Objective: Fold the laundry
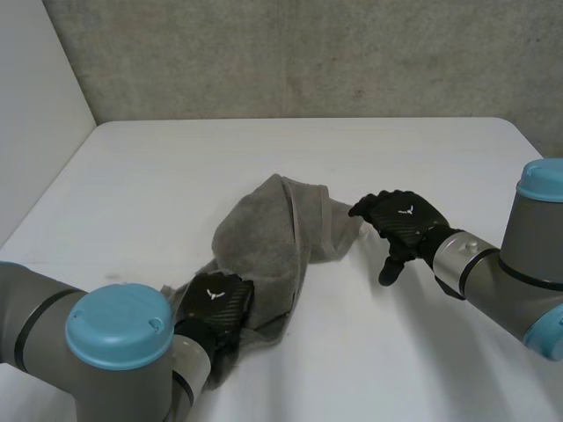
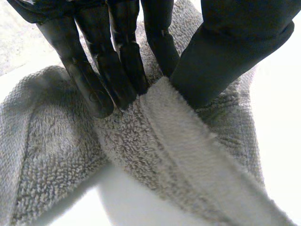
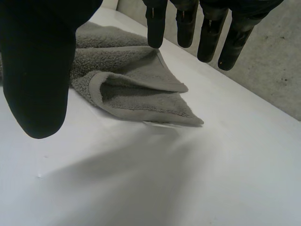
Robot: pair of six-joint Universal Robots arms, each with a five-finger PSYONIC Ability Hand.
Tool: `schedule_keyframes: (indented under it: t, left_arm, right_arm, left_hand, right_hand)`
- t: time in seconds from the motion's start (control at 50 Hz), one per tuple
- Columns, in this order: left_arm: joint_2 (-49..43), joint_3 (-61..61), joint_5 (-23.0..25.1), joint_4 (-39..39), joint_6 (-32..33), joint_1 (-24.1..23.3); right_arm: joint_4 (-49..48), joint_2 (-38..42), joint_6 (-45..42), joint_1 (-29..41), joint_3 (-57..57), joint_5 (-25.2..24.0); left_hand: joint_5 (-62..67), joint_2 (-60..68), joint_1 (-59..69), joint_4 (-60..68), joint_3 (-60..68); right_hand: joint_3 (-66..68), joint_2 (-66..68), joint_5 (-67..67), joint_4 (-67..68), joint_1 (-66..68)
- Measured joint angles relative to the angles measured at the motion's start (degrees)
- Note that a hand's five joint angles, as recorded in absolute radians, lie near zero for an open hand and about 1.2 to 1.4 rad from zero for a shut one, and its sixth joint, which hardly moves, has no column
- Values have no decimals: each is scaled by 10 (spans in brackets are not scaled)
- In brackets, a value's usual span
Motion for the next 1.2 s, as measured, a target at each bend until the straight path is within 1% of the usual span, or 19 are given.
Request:
schedule_keyframes:
  t: [0.14,0.2,0.36,0.44,0.52,0.54,0.58,0.62,0.68,0.7,0.74,0.76,0.88,0.92,1.04,1.06,1.12,1.18,1.2]
  left_arm:
    - [30,10,-1,0,1,4]
    - [55,19,-1,-1,1,14]
    - [115,61,3,-20,1,82]
    - [128,74,5,-45,0,99]
    - [165,88,13,-109,-2,108]
    - [182,92,18,-127,-3,108]
    - [197,97,22,-139,-3,107]
    - [222,106,29,-153,-4,104]
    - [268,127,41,-168,-5,96]
    - [293,140,46,-172,-5,91]
    - [306,147,49,-175,-5,88]
    - [322,160,51,-181,-5,83]
    - [351,189,53,-211,-6,67]
    - [356,192,52,-223,-6,62]
    - [361,184,50,-235,-7,60]
    - [363,179,49,-237,-7,61]
    - [366,175,49,-238,-7,61]
    - [374,172,49,-238,-7,62]
    - [375,171,49,-238,-7,62]
  right_arm:
    - [0,-7,-4,-1,-4,2]
    - [1,-11,-4,-3,-6,3]
    - [8,-23,-4,-12,-12,0]
    - [15,-29,-8,-12,-18,-1]
    - [37,-29,-21,-9,-48,-6]
    - [44,-24,-23,-7,-62,-13]
    - [50,-17,-24,-6,-76,-22]
    - [57,-2,-22,-5,-101,-41]
    - [66,28,-8,-3,-146,-79]
    - [68,45,4,-3,-173,-101]
    - [69,53,11,-3,-184,-111]
    - [68,79,39,2,-217,-136]
    - [57,149,108,33,-295,-174]
    - [43,185,131,57,-328,-181]
    - [14,222,142,92,-351,-175]
    - [-2,234,143,108,-356,-164]
    - [-14,242,144,119,-360,-151]
    - [-37,255,158,138,-370,-106]
    - [-39,256,161,140,-371,-101]
  left_hand:
    - [8,13,4,11,10]
    - [10,13,4,11,11]
    - [10,13,4,11,12]
    - [11,13,4,11,12]
    - [11,13,4,11,12]
    - [11,13,4,11,13]
    - [11,13,4,11,13]
    - [11,13,4,11,13]
    - [11,13,4,12,13]
    - [11,13,4,11,13]
    - [11,13,4,12,13]
    - [11,13,4,12,13]
    - [11,13,4,12,13]
    - [11,13,4,12,13]
    - [11,13,4,12,13]
    - [11,13,4,12,13]
    - [11,13,4,12,13]
    - [11,13,4,12,13]
    - [11,13,4,12,13]
  right_hand:
    - [0,0,0,0,0]
    - [0,0,0,0,0]
    - [0,0,0,0,0]
    - [0,0,0,0,0]
    - [0,0,0,0,0]
    - [0,0,0,0,0]
    - [0,0,0,0,0]
    - [0,0,0,0,0]
    - [0,0,0,0,0]
    - [0,0,0,0,0]
    - [0,0,0,0,0]
    - [0,0,0,0,0]
    - [0,0,0,0,0]
    - [4,2,2,2,1]
    - [9,2,5,2,2]
    - [5,-2,6,-3,0]
    - [5,-2,5,-3,0]
    - [5,-2,6,-3,0]
    - [5,-2,6,-3,0]
